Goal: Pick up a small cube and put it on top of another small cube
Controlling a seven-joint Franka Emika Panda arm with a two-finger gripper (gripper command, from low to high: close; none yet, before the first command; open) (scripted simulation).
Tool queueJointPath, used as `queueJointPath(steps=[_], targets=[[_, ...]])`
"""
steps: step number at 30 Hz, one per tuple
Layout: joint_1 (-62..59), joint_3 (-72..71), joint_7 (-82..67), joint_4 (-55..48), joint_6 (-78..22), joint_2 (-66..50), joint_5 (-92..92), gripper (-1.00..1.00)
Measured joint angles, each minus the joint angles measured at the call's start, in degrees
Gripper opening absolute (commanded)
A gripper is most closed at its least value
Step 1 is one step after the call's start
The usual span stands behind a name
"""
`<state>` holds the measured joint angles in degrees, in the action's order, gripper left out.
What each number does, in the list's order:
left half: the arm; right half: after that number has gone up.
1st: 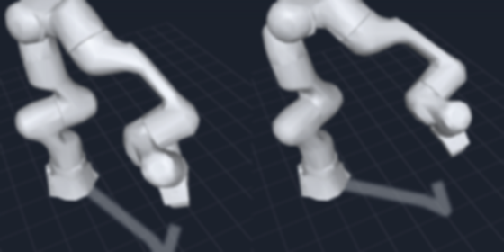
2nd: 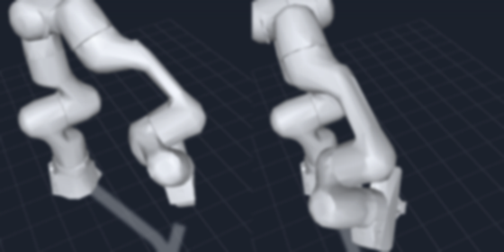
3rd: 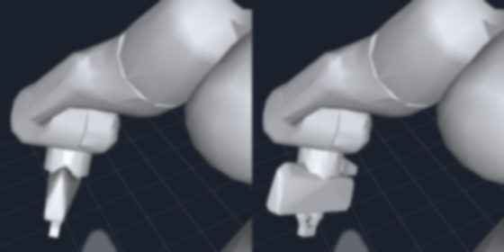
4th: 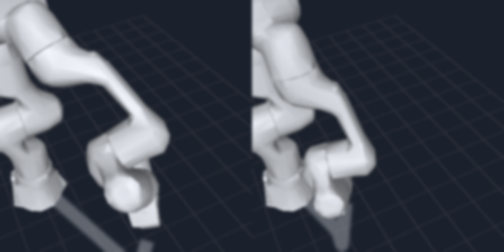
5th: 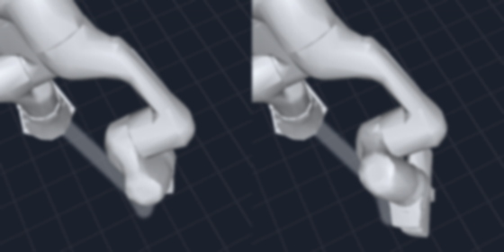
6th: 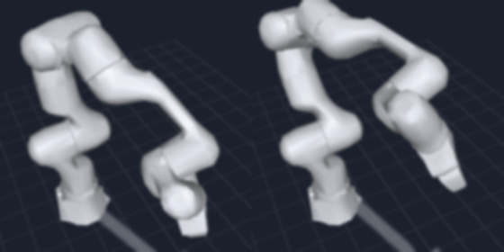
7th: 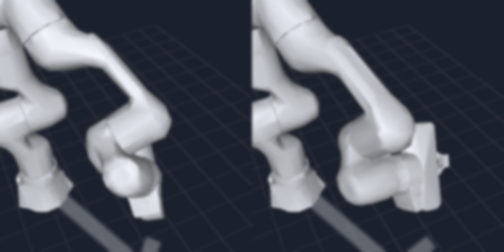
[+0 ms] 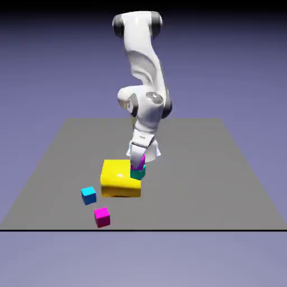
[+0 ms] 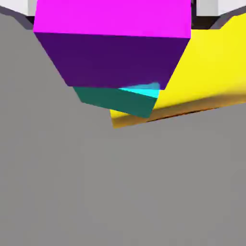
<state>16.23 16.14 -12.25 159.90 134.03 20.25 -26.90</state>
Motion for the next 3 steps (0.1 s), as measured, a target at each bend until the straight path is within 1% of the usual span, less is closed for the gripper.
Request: queueJointPath(steps=[3], targets=[[1.1, -1.2, -1.3, -2.2, -7.5, 5.3, 2.3, 1.00]])
